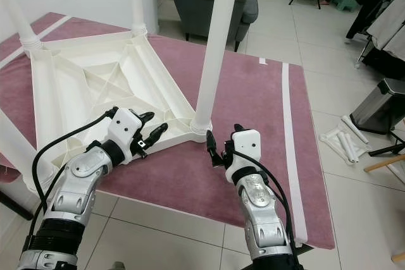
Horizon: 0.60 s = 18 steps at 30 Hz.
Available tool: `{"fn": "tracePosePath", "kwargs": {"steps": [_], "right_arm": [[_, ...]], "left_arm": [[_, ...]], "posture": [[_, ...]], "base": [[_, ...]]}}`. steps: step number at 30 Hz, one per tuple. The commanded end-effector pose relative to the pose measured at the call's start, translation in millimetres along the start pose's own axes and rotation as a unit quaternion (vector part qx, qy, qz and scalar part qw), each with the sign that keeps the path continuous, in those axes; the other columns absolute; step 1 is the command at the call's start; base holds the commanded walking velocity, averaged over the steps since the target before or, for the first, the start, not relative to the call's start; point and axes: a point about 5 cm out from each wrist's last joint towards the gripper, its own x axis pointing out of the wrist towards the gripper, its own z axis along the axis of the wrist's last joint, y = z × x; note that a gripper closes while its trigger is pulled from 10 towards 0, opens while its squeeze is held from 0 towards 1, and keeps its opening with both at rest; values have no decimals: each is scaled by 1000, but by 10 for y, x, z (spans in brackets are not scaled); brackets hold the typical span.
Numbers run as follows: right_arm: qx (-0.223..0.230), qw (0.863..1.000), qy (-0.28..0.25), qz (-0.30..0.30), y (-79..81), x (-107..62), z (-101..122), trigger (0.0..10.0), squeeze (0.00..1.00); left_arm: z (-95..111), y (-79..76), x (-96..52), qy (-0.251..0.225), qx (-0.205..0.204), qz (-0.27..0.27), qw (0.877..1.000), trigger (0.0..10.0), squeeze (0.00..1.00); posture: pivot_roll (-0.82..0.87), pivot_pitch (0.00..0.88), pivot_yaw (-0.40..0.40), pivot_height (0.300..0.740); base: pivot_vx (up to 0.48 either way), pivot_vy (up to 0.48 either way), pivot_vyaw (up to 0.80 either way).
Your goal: Building children table
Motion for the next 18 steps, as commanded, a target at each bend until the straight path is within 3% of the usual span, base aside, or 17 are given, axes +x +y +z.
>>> {"fn": "tracePosePath", "kwargs": {"steps": [1,9,18], "right_arm": [[2,1000,2,0,9,-18,-30,10000,0],[5,1000,1,-3,13,-19,-40,10000,0],[2,1000,-1,-4,-1,-14,-32,10000,0]], "left_arm": [[-19,171,-17,5,4,174,985,10000,0],[-18,184,-25,8,15,164,986,10000,0],[-30,115,-18,22,26,115,993,10000,0]], "posture": [[147,0,-67,740],[149,0,-60,740],[150,0,-51,740]], "base": [[0,0,0],[0,0,0],[0,0,0]]}}
